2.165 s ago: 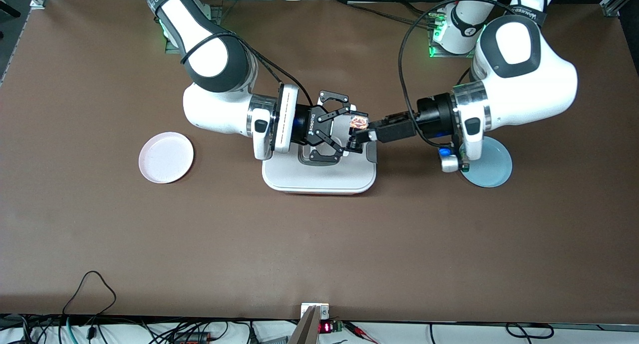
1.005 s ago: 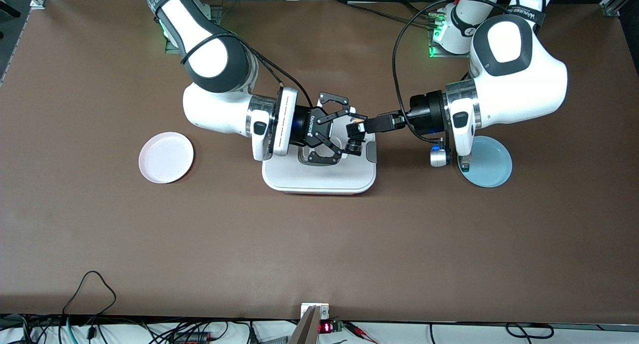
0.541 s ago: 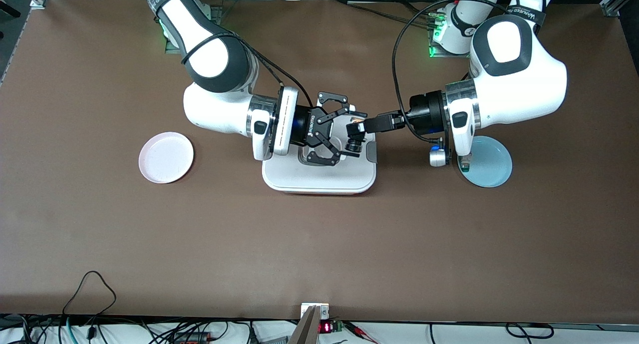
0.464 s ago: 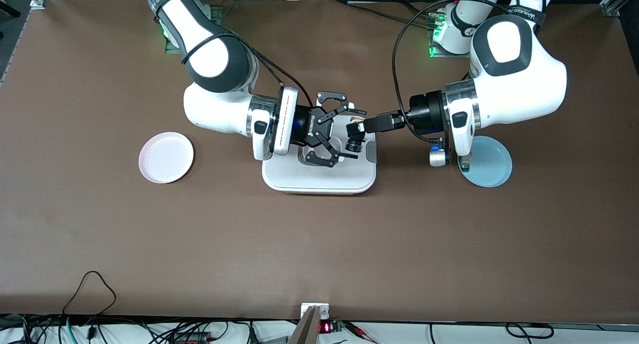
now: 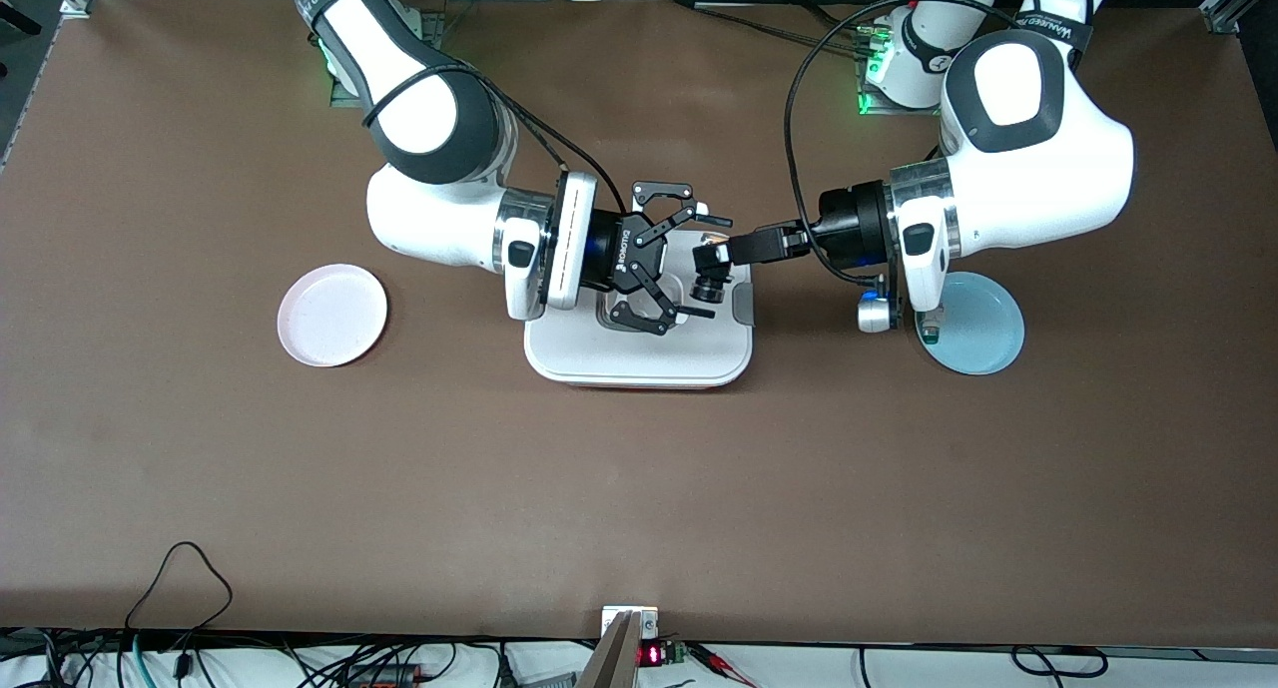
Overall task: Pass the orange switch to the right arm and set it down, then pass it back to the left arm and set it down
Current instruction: 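Close the left gripper on the switch and open the right gripper, then carry the switch with the left gripper to the blue plate while the right withdraws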
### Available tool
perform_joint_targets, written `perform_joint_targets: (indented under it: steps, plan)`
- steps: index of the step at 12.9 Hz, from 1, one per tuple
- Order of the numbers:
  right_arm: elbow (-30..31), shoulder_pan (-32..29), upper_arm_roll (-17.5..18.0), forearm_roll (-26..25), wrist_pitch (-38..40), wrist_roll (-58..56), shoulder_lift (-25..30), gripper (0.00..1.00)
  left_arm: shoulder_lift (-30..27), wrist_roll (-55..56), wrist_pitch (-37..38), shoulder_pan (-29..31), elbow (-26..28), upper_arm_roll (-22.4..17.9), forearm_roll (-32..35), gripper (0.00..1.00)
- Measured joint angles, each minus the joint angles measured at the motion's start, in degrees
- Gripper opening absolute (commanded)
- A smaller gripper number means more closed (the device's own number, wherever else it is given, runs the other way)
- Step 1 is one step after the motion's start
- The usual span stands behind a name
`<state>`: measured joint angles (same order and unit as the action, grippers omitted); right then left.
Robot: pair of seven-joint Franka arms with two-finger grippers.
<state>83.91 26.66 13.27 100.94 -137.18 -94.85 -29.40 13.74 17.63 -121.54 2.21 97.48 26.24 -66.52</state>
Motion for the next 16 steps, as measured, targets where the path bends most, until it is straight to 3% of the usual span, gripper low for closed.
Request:
perform_joint_targets:
  steps: [3, 5, 9, 13, 16]
  plan:
    - [1.94, -0.28, -0.05, -0.09, -0.22, -0.06, 0.89, 1.00, 0.04, -3.43, 5.70, 2.60, -0.08, -0.18, 3.22, 0.12]
    - [4.99, -2.03, -0.53, -0.39, -0.80, -0.25, 2.99, 1.00, -0.06, -11.45, 16.83, 6.81, -0.27, -0.38, 6.94, 0.12]
    - [11.36, -7.73, -0.76, -8.15, -0.47, -0.31, 7.32, 1.00, 0.25, -34.43, 34.62, 15.21, -0.38, -0.74, 19.18, 0.12]
    - [15.56, -14.82, -0.89, -20.67, 2.09, -0.31, 8.60, 1.00, 0.62, -56.42, 40.55, 15.98, -1.08, -0.36, 35.87, 0.12]
    - [16.30, -18.71, -0.95, -23.46, 2.65, 2.36, 9.12, 1.00, 0.71, -72.70, 41.16, 15.73, -1.72, 0.00, 47.42, 0.12]
